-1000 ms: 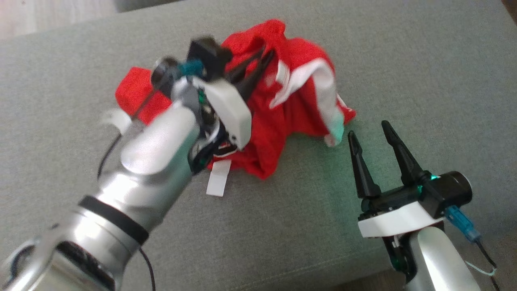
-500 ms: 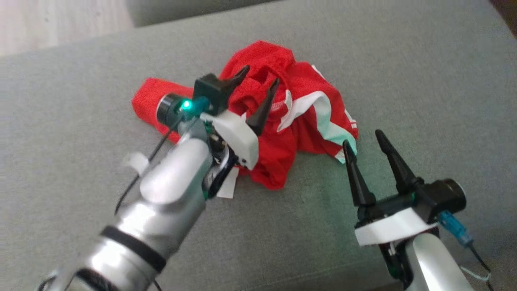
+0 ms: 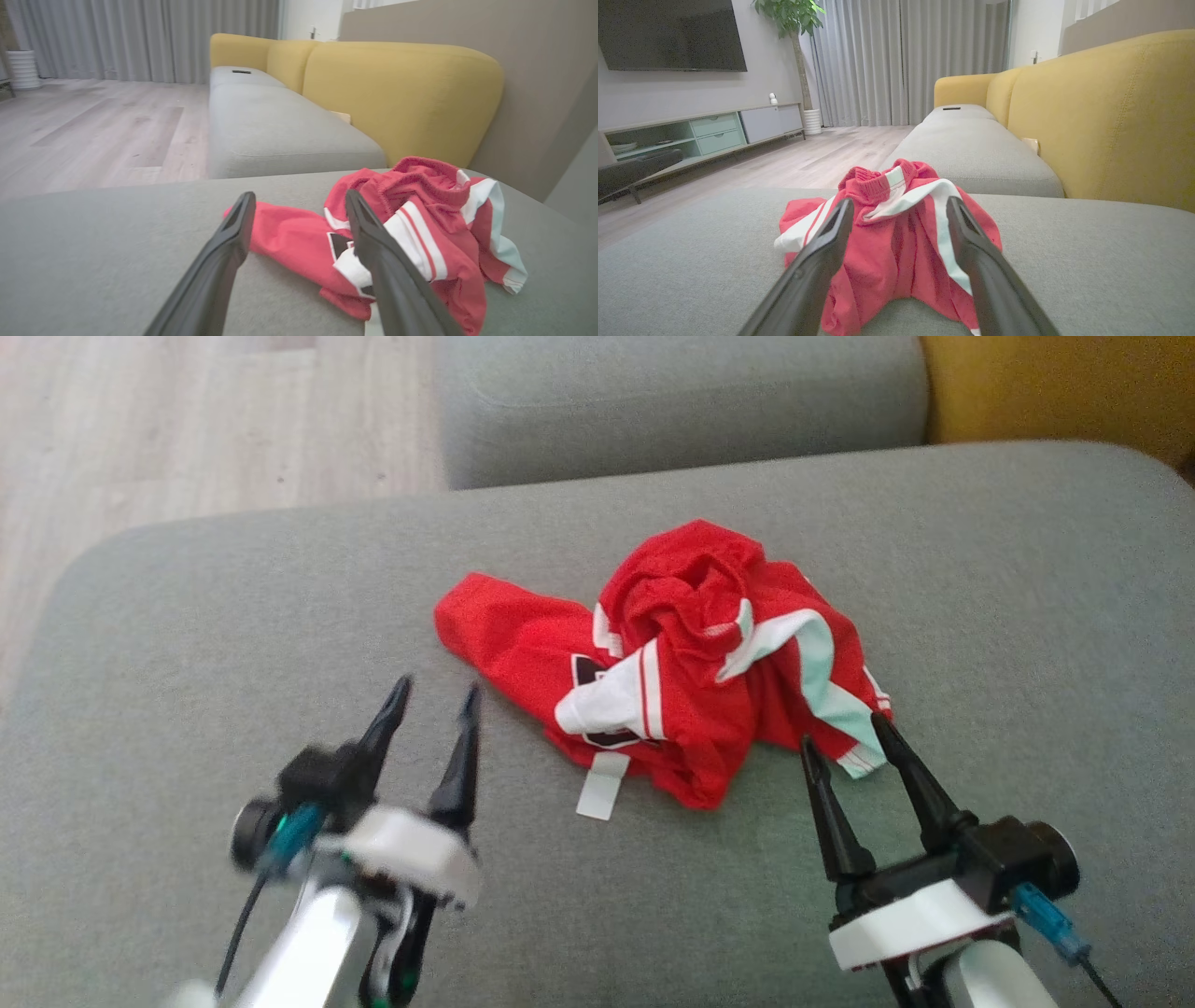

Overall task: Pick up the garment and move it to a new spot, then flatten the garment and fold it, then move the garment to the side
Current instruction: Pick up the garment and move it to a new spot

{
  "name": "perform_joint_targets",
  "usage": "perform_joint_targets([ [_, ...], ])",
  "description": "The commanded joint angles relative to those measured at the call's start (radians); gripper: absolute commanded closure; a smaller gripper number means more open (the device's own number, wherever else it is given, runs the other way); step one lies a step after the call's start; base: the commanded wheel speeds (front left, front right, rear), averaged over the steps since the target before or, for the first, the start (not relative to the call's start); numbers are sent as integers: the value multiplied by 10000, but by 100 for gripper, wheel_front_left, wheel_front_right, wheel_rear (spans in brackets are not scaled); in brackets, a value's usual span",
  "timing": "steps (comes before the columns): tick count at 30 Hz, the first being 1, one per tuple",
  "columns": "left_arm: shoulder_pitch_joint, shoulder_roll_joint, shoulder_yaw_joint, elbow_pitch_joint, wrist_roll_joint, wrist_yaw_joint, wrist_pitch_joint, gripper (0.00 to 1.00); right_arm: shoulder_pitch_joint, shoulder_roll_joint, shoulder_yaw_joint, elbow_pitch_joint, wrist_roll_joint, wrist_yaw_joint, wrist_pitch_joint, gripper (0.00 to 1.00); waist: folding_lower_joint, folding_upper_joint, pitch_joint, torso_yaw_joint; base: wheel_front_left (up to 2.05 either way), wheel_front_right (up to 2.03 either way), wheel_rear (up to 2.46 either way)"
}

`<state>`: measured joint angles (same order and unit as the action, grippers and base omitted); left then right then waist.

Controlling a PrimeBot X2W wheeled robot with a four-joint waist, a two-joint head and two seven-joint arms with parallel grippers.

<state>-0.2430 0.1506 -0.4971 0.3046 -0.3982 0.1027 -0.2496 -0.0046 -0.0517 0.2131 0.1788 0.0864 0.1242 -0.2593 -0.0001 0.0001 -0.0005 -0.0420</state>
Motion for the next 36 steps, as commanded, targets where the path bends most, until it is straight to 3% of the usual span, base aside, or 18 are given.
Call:
perform_joint_targets([
  [1, -132, 147, 551, -595, 183, 82, -121, 0, -124, 14, 157, -321, -63, 65, -24, 0, 1, -1, -212, 245, 0, 0, 0],
  [7, 2287, -52, 2023, -2450, 1099, 151, -121, 0, 125, 14, 21, -417, 3, 65, -24, 0, 1, -1, -295, 571, 0, 0, 0],
  [17, 3217, -611, 2665, -2308, 2024, -285, -122, 0, 159, 14, -43, -385, -44, 65, -24, 0, 1, -1, -200, 617, 0, 0, 0],
  [23, 2303, -886, 2284, -1062, 1897, -865, -122, 0, 74, 14, -219, -416, -278, 65, -24, 0, 1, -1, 331, 637, 0, 0, 0],
  [29, 221, -993, 1358, 803, 1330, -1324, -122, 0, -366, 14, -286, -512, -498, 65, -24, 0, 1, -1, 1195, 504, 0, 0, 0],
  [36, -1881, -1001, -175, 2233, -71, -1226, -105, 0, -809, -11, -375, -590, -593, 65, -24, 0, 1, -1, 1974, 161, 0, 0, 0],
])
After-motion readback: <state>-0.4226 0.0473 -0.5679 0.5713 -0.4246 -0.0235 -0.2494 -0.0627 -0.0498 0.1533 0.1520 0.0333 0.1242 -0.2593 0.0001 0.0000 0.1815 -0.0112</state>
